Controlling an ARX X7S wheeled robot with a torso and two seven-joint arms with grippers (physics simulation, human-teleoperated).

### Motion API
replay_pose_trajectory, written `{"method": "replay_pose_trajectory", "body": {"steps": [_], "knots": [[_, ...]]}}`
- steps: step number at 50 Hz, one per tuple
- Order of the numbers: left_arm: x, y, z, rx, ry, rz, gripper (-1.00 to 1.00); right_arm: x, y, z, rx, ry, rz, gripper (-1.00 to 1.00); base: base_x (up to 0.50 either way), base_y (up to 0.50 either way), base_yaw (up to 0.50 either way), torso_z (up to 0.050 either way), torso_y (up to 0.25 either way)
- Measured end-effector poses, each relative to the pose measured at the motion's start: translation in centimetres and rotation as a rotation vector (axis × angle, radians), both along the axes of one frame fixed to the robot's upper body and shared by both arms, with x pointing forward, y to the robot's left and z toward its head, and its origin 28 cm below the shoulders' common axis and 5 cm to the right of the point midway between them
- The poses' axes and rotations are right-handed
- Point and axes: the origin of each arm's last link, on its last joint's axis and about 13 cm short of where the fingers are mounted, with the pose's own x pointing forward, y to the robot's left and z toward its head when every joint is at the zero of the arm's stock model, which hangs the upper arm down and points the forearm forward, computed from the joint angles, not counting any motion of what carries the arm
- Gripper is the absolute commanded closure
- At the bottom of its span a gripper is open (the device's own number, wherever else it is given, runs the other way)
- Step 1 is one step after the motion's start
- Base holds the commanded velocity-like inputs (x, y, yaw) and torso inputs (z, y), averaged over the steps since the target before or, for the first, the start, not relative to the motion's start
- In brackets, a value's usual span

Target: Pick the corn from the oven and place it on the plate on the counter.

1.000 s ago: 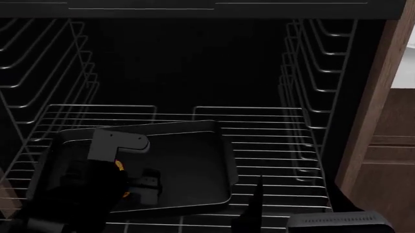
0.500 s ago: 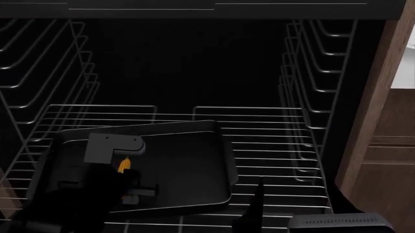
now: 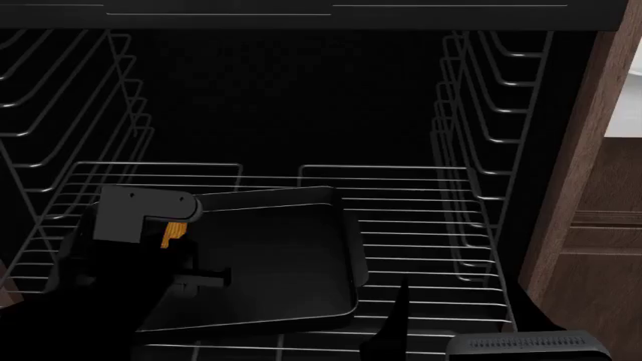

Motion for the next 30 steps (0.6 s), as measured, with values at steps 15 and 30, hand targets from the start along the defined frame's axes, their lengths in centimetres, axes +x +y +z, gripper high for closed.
{"method": "replay_pose_trajectory", "body": {"steps": [15, 30], "knots": [[-5.3, 0.4, 2.9, -0.041, -0.15, -0.084, 1.0, -0.1, 0.0, 0.1, -0.008, -0.004, -0.001, -1.0, 0.0, 0.0, 0.0, 0.0, 0.0], [-9.3, 0.7, 4.7, -0.065, -0.26, -0.132, 1.0, -0.3, 0.0, 0.3, -0.014, -0.012, 0.006, -1.0, 0.0, 0.0, 0.0, 0.0, 0.0]]}}
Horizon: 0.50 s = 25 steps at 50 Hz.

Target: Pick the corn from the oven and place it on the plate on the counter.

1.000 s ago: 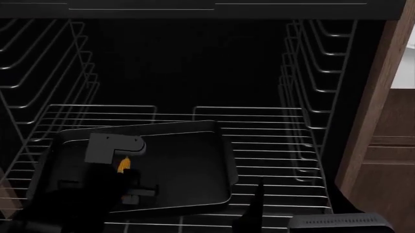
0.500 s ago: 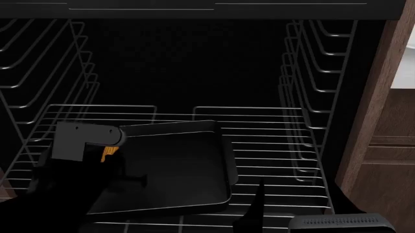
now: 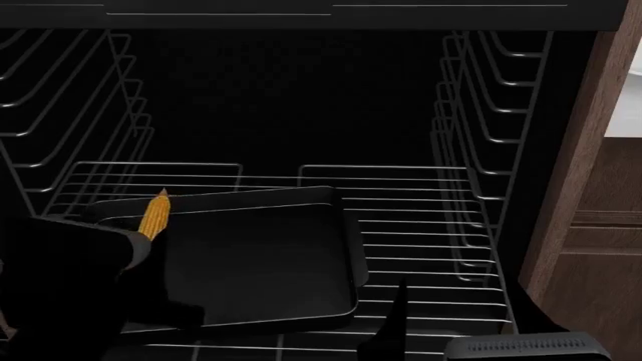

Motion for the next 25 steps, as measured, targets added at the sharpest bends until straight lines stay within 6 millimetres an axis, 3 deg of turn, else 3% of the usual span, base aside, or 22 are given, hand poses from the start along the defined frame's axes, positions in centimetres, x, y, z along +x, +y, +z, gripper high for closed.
{"method": "replay_pose_trajectory", "body": {"steps": [20, 25], "knots": [[-1.4, 0.1, 0.4, -0.016, -0.038, -0.028, 1.0, 0.0, 0.1, 0.1, -0.007, -0.003, 0.009, -1.0, 0.0, 0.0, 0.0, 0.0, 0.0], [-1.4, 0.2, 0.5, -0.016, -0.043, -0.023, 1.0, 0.0, 0.2, 0.1, -0.006, -0.003, 0.014, -1.0, -0.14, -0.44, 0.0, 0.0, 0.0]]}}
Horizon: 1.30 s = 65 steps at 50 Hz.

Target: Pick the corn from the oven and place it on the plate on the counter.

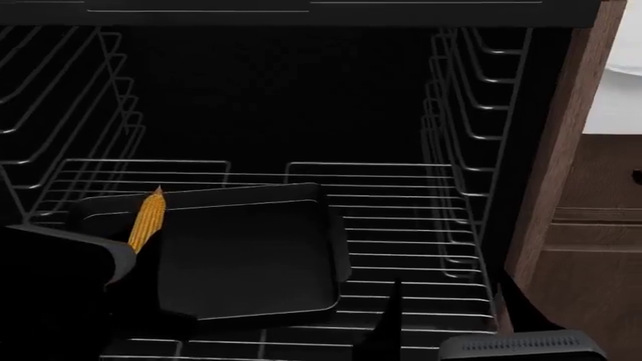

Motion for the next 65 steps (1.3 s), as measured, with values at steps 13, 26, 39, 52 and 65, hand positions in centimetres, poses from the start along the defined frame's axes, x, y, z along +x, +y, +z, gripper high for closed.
{"method": "replay_pose_trajectory", "body": {"steps": [13, 26, 39, 52, 65], "knots": [[-0.13, -0.06, 0.14, -0.012, -0.002, -0.01, 1.0, -0.03, -0.03, 0.1, -0.005, -0.003, 0.0, -1.0, -0.23, -0.48, 0.0, 0.0, 0.0], [-0.19, -0.04, 0.08, -0.016, -0.001, -0.016, 1.0, -0.06, 0.02, 0.1, -0.006, -0.006, 0.009, -1.0, -0.18, -0.49, 0.0, 0.0, 0.0], [-0.19, -0.03, 0.04, -0.019, -0.001, -0.02, 1.0, -0.07, 0.04, 0.1, -0.005, -0.009, 0.019, -1.0, -0.04, -0.5, 0.0, 0.0, 0.0], [-0.21, -0.03, 0.1, -0.022, -0.003, -0.023, 1.0, -0.06, 0.07, 0.15, -0.003, -0.009, 0.028, -1.0, 0.0, -0.5, 0.0, 0.0, 0.0], [-0.21, -0.06, 0.19, -0.022, -0.007, -0.025, 1.0, -0.03, 0.1, 0.23, -0.003, -0.01, 0.032, -1.0, 0.0, -0.5, 0.0, 0.0, 0.0]]}}
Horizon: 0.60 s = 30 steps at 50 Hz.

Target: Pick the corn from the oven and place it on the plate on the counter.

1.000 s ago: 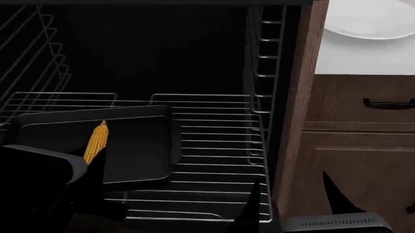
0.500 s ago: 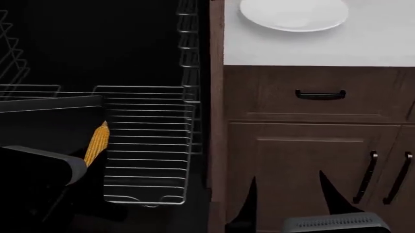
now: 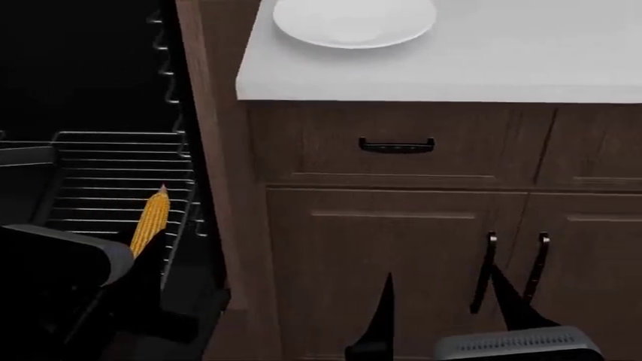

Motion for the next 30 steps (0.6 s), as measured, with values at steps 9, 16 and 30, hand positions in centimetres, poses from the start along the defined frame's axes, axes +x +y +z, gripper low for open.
{"method": "replay_pose_trajectory", "body": {"steps": [9, 16, 30], "knots": [[0.0, 0.0, 0.0, 0.0, -0.002, -0.001, 1.0, 0.0, 0.0, 0.0, -0.001, 0.0, 0.001, -1.0, 0.0, -0.5, 0.0, 0.0, 0.0], [-0.1, 0.0, 0.5, 0.0, -0.012, -0.002, 1.0, 0.2, 0.0, 0.5, -0.016, -0.003, 0.005, -1.0, 0.0, -0.5, 0.0, 0.0, 0.002], [-0.2, -0.2, 2.6, 0.003, -0.067, -0.005, 1.0, 1.1, -0.1, 2.7, -0.055, -0.03, 0.014, -1.0, 0.0, -0.5, 0.0, 0.0, 0.0]]}}
